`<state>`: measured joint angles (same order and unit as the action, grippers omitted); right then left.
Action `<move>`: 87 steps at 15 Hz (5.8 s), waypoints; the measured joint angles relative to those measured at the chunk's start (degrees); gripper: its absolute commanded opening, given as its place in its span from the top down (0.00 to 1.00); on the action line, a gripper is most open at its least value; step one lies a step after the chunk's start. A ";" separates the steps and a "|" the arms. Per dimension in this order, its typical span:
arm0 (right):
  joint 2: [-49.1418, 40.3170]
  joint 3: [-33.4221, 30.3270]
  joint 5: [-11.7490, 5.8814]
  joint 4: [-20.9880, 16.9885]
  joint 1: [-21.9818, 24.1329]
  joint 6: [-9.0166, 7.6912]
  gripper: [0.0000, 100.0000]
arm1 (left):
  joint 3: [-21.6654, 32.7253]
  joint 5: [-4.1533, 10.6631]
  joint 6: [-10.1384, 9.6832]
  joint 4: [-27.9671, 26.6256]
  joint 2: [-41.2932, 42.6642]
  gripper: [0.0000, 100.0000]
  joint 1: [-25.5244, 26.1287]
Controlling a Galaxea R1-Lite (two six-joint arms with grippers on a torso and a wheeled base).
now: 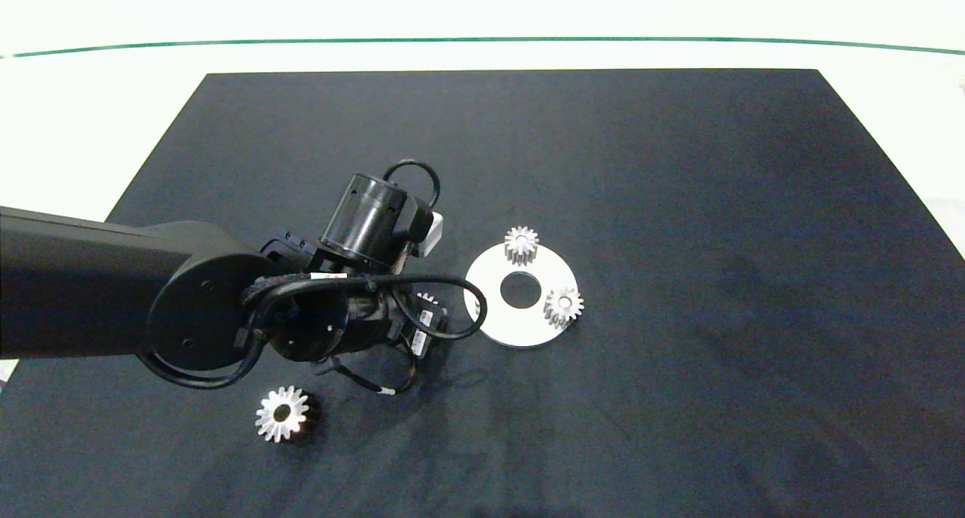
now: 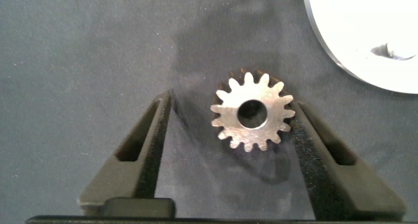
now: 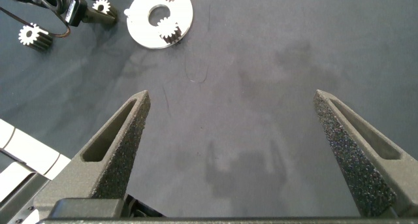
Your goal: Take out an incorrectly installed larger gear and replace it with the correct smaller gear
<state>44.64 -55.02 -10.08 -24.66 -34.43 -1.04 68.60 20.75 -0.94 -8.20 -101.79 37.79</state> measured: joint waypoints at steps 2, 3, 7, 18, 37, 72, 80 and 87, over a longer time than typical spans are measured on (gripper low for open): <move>0.00 -0.05 -0.02 0.00 0.00 0.00 0.00 | -0.24 0.02 -0.27 0.00 -0.02 0.41 -0.09; 0.00 -0.09 -0.05 0.00 0.00 0.02 0.00 | -0.27 0.02 -0.54 0.00 -0.02 0.43 -0.04; 0.00 -0.09 0.00 0.00 0.00 0.02 0.00 | -0.07 0.02 -0.71 0.00 -0.09 0.50 0.11; -0.05 -0.05 0.02 0.00 0.23 0.00 0.00 | -0.29 0.04 -0.79 -0.02 -0.11 0.73 0.27; -0.96 0.80 0.05 -0.06 0.44 0.05 0.00 | -0.85 -0.13 -0.55 -3.29 7.03 0.78 8.31; -2.85 1.40 0.02 -0.02 0.52 0.71 0.00 | 14.51 -0.06 0.73 -9.00 -4.02 0.78 9.07; -3.08 1.55 0.06 -0.02 0.45 0.99 0.00 | 16.43 -0.05 1.16 -8.85 -6.10 0.78 8.46; -3.19 1.60 0.02 -0.02 0.44 1.04 0.00 | 16.48 0.00 1.93 -8.91 -5.92 0.78 7.11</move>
<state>41.45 -53.42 -10.06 -24.69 -33.99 0.00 85.08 20.75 0.99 -17.12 -107.72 44.90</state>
